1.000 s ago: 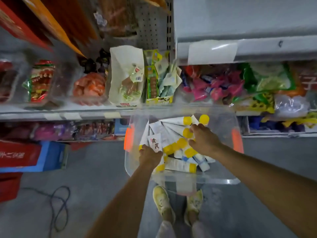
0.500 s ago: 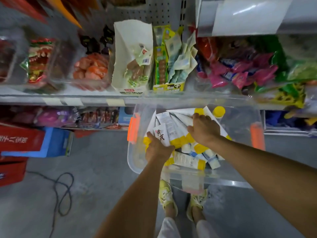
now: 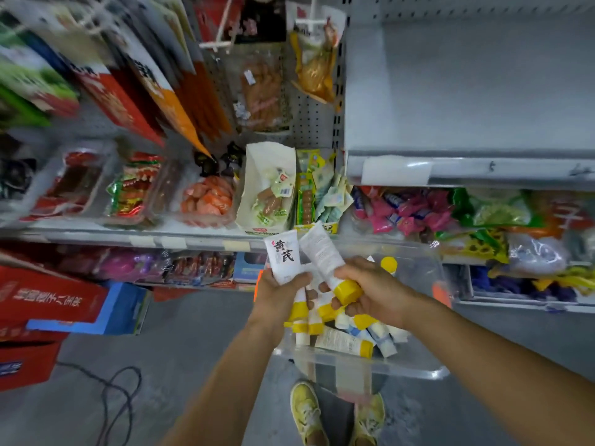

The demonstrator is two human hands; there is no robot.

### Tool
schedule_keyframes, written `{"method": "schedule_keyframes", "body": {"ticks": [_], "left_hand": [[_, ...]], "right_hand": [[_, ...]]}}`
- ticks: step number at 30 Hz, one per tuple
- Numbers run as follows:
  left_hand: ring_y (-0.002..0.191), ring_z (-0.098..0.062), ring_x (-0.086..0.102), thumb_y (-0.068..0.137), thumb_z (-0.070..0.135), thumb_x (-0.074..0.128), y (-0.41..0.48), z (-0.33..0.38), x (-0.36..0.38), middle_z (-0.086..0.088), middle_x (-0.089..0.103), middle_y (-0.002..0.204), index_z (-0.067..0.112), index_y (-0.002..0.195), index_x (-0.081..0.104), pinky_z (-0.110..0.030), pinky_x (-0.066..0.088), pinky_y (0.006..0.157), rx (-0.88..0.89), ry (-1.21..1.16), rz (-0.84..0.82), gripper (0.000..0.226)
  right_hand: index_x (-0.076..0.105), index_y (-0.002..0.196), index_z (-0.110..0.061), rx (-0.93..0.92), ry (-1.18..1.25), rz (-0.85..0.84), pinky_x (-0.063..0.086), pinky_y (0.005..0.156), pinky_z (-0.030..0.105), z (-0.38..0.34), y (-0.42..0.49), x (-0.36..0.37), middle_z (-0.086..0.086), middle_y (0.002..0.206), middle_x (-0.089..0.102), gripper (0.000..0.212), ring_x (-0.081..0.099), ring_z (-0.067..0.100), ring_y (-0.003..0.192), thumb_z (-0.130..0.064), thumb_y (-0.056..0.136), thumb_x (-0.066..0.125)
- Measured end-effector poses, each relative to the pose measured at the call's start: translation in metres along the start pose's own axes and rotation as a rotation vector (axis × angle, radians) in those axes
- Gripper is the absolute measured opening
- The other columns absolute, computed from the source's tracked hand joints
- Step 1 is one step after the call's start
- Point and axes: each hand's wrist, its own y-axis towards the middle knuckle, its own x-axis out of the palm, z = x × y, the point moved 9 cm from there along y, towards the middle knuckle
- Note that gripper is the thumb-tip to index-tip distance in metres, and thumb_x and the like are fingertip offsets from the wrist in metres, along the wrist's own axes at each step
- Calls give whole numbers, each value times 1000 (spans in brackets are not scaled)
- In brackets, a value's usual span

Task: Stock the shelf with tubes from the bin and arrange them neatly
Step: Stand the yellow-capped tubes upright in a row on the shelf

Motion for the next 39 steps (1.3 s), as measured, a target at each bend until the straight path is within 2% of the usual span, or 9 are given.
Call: {"method": "schedule_keyframes", "body": {"ticks": [7, 11, 14, 16, 21, 25, 30, 34, 39], "left_hand": [[98, -38, 68, 68, 21, 86, -44, 82, -2, -18, 71, 107, 8, 115, 65, -50, 58, 81, 130, -209, 42, 53], [70, -24, 69, 79, 17, 78, -66, 133, -4, -16, 71, 94, 6, 114, 65, -31, 56, 55, 192, -268, 25, 38], [77, -30, 69, 81, 11, 74, -83, 177, -6, -17, 73, 96, 8, 112, 65, -38, 59, 63, 290, -242, -14, 33], [77, -32, 67, 81, 9, 74, -96, 204, -3, -18, 73, 96, 9, 109, 65, -45, 56, 70, 344, -198, -59, 29], [62, -20, 67, 82, 5, 72, -121, 260, 0, -9, 75, 87, 11, 109, 66, -30, 52, 53, 478, -115, -132, 29], [81, -26, 69, 77, 20, 75, -142, 302, 4, -12, 72, 102, 14, 114, 62, -37, 55, 65, 634, -15, -136, 40], [107, -31, 60, 70, 33, 52, -163, 335, 20, -9, 62, 117, 26, 112, 51, -57, 48, 95, 679, -16, -152, 43], [100, -15, 64, 98, 19, 47, -188, 355, 42, -3, 60, 125, 22, 133, 42, -37, 55, 83, 843, 45, -206, 35], [106, -11, 62, 96, 19, 58, -209, 383, 62, 1, 61, 127, 19, 136, 45, -29, 53, 84, 959, 45, -211, 42]], "right_hand": [[43, 114, -18, -416, -586, 45, 42, 49, 14, -89, -56, 45, 6, 102, 56, 38, 55, 3, 66, -20, 87, 70], [48, 110, -17, -441, -379, 23, 47, 51, 23, -127, -84, 63, 9, 99, 56, 24, 55, 5, 67, -25, 93, 63], [57, 99, -12, -341, -123, -50, 43, 53, 31, -148, -96, 72, 12, 88, 59, 11, 54, 17, 69, -20, 97, 50], [60, 91, -7, -344, -101, -120, 40, 54, 31, -167, -109, 81, 10, 76, 62, 16, 55, 17, 64, -11, 96, 45], [66, 94, -7, -415, -257, -192, 47, 59, 30, -205, -139, 93, 8, 81, 64, 12, 59, 18, 72, -11, 94, 55], [64, 117, -9, -592, -425, -67, 50, 53, 26, -238, -168, 92, 11, 97, 70, 26, 62, 20, 76, -13, 92, 62], [64, 114, -20, -826, -482, 130, 50, 55, 23, -275, -213, 81, 3, 107, 73, 29, 68, 14, 81, -10, 87, 69], [65, 104, -22, -1018, -437, 289, 47, 59, 14, -307, -254, 66, -5, 101, 73, 24, 67, 1, 78, -13, 83, 72], [64, 98, -15, -1234, -325, 487, 53, 64, 17, -352, -306, 34, -3, 93, 71, 24, 66, 6, 76, -8, 78, 76]]}}
